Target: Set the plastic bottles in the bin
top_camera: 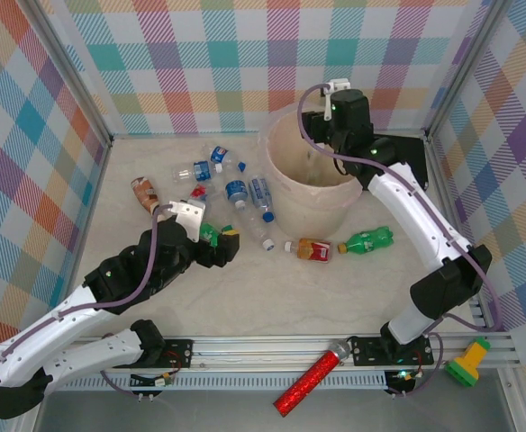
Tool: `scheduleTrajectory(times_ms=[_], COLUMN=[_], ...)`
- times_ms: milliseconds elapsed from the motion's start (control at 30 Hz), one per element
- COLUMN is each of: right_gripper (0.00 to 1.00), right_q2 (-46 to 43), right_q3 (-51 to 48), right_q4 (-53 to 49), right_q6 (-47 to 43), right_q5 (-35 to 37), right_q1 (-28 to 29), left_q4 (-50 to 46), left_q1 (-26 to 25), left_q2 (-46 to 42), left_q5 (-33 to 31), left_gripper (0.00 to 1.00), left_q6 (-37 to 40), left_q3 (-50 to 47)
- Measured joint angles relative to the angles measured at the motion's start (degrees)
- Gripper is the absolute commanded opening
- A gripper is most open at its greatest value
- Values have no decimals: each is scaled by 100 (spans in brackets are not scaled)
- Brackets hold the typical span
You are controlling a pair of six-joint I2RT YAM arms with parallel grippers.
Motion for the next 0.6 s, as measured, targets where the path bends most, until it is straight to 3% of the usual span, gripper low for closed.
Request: scheduleTrajectory(times_ms=[400, 600], right_gripper=[99, 99], right_q2=[-50, -664], right_q3=[175, -289], right_q4=[-369, -413], right_q6=[459, 741], right_q5=[-527, -892], right_q1=[2, 142], left_q4=[-111, -101], left_q1=[0, 2], left_q2=[63, 177], left_q5=[-750, -1213], left_gripper=[99, 100], left_q6=[-358, -592], left_q3=[-87, -90])
